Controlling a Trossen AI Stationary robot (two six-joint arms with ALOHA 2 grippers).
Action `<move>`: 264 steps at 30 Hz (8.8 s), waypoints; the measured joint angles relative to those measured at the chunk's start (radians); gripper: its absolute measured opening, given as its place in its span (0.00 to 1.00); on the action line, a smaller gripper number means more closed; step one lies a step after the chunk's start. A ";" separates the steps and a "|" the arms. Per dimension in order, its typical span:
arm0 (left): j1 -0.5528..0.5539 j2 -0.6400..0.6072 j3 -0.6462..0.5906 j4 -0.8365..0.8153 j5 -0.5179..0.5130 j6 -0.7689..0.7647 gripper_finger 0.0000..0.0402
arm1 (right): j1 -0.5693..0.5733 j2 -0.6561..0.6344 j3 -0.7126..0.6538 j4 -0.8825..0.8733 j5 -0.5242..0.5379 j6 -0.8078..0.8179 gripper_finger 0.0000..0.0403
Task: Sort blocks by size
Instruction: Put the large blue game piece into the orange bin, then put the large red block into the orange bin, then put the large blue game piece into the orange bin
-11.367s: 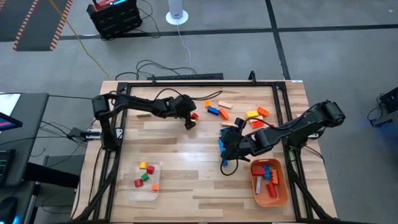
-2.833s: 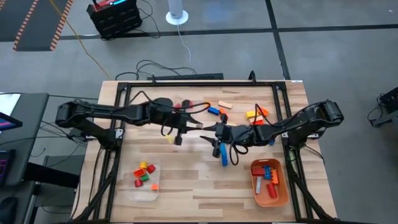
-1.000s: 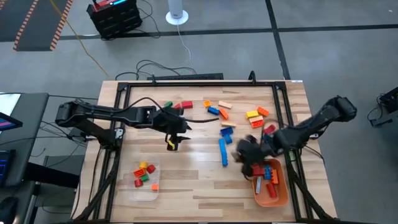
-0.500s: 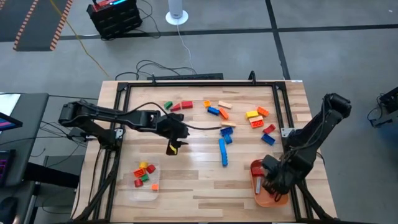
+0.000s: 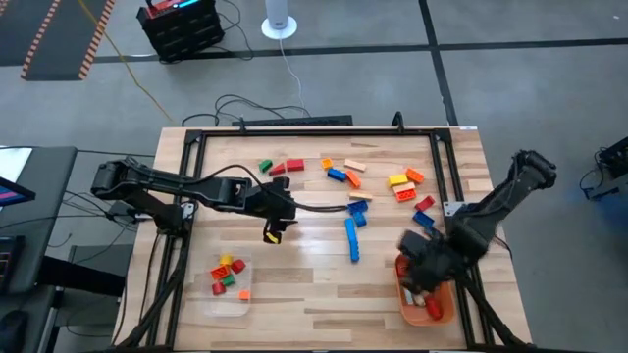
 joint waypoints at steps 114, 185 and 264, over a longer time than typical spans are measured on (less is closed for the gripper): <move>-0.074 -0.366 -0.304 0.044 -0.216 -0.331 0.46 | 0.040 0.162 -0.005 -0.289 -0.172 0.260 0.51; -0.084 -0.274 -0.305 0.084 -0.134 -0.226 0.46 | -1.070 0.079 -0.467 0.011 -0.142 -0.579 0.40; -0.084 -0.299 -0.303 0.018 -0.187 -0.252 0.46 | -0.569 -0.200 -0.428 -0.122 -0.126 -0.237 0.62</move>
